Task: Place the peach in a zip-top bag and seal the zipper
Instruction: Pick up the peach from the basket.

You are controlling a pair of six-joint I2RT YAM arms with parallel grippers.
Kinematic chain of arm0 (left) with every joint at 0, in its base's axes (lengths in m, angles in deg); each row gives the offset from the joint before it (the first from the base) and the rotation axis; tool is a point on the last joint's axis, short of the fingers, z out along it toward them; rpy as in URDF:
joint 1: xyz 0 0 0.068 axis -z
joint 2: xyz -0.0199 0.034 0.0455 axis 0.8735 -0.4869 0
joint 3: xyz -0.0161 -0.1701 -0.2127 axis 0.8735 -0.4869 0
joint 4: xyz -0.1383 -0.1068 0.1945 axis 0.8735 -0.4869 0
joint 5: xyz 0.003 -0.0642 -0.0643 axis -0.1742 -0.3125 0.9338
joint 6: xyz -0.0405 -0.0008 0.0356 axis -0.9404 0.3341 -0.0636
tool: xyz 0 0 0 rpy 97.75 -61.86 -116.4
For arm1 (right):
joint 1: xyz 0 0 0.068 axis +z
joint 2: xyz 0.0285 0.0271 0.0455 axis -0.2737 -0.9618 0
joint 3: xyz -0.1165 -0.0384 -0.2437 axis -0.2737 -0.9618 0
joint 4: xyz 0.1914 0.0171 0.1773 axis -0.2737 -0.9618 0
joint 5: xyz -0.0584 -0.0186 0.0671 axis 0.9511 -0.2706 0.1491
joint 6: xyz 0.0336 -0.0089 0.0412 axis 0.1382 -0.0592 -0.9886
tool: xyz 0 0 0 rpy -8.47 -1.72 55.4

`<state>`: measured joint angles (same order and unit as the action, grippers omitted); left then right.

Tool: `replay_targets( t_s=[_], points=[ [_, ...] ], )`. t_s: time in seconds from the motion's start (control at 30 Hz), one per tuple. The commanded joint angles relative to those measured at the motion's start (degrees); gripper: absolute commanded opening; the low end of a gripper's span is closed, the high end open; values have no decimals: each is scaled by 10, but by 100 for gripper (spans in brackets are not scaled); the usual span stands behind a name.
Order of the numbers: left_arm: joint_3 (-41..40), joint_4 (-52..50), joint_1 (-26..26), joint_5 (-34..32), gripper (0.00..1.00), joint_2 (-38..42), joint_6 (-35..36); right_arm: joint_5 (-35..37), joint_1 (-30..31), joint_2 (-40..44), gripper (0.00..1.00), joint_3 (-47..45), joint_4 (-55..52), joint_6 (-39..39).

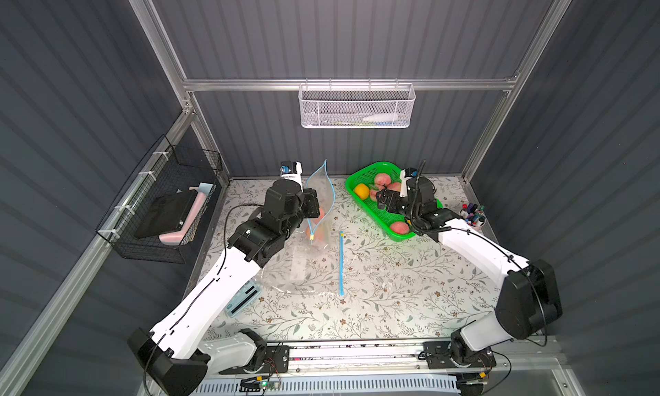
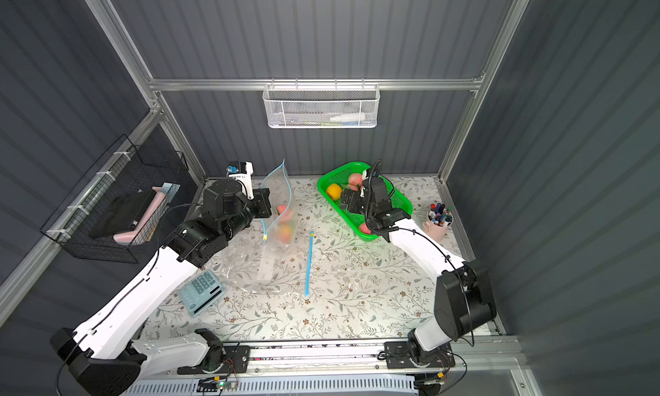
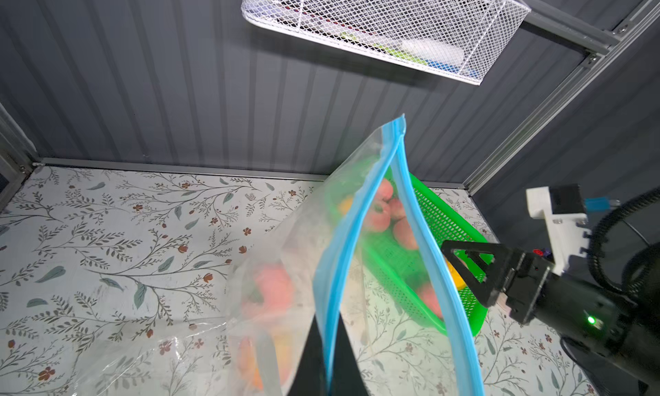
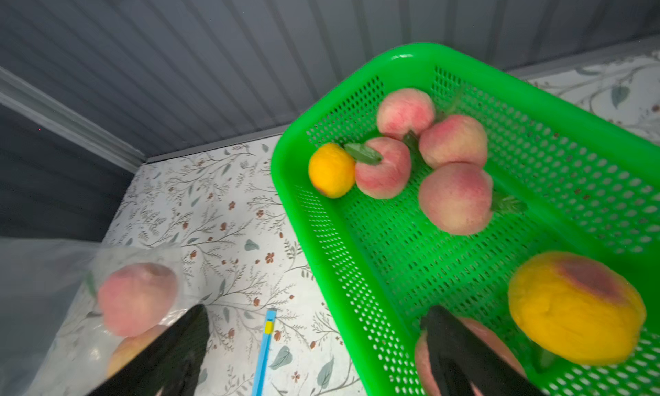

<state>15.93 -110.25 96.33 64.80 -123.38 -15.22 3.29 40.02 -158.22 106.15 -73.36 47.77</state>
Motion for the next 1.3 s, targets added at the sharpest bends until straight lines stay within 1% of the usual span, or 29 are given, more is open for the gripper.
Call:
replay_targets(
  t_s=[0.0, 0.07, 0.1, 0.2, 0.4, 0.53, 0.73, 1.1, 1.17, 1.27],
  points=[
    [20, -33, -4, 11, 4, -17, 22, 35, -21, -47, 94, 44, -53, -15],
    [24, -45, -5, 26, 4, -39, 28, 46, -34, -82, 93, 67, -68, -6],
    [46, -49, -5, 36, 4, -53, 30, 53, -40, -99, 93, 80, -74, -1],
    [57, -57, -5, 61, 4, -97, 32, 64, -51, -150, 93, 120, -93, 14],
    [73, -47, -5, 109, 1, -181, 12, 76, -68, -258, 91, 230, -171, 11],
    [90, -39, -5, 138, 0, -213, 7, 86, -69, -304, 87, 273, -190, 13],
    [95, -30, -5, 145, 0, -218, 7, 117, -69, -345, 86, 312, -209, 16],
    [103, -30, -5, 152, 0, -231, 8, 120, -73, -385, 84, 348, -207, 19],
    [106, -31, -5, 152, 0, -232, 8, 119, -74, -386, 83, 349, -206, 19],
    [106, -31, -5, 152, 0, -233, 8, 119, -74, -387, 78, 349, -204, 19]
  ],
)
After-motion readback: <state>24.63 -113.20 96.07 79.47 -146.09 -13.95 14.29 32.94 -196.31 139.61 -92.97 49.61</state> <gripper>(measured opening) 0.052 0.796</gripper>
